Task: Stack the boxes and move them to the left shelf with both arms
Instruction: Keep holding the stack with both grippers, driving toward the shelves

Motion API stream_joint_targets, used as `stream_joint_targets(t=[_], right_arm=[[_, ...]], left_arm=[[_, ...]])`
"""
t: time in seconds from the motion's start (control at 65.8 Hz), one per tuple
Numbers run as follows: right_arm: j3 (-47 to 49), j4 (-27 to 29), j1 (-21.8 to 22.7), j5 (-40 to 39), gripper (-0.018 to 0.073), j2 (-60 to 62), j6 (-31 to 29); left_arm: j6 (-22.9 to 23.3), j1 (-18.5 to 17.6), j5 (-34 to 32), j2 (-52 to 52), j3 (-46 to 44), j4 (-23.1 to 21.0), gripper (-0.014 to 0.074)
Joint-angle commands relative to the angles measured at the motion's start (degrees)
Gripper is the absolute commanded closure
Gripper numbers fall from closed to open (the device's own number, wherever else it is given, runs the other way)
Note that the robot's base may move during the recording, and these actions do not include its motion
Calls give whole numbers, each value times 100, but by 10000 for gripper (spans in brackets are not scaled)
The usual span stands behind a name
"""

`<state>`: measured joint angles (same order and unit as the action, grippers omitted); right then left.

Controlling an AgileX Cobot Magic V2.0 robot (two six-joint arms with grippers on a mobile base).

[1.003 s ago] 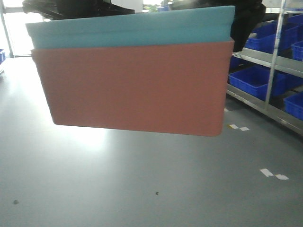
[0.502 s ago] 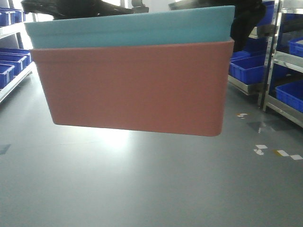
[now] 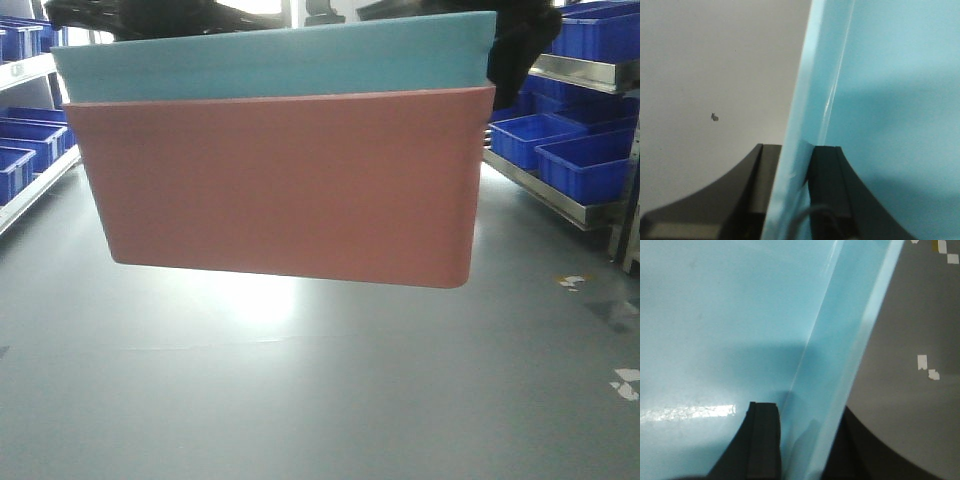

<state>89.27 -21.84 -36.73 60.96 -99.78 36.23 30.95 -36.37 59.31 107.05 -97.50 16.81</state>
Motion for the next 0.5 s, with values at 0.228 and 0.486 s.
stream_joint_targets(t=[0.228,0.486], right_arm=[[258,330,-170,-1133,503,271,179],[258,330,-170,-1128,503,271,179]], left_arm=[[151,-303,-849,-366,-269,-731,599],[151,-303,-849,-366,-269,-731,599]])
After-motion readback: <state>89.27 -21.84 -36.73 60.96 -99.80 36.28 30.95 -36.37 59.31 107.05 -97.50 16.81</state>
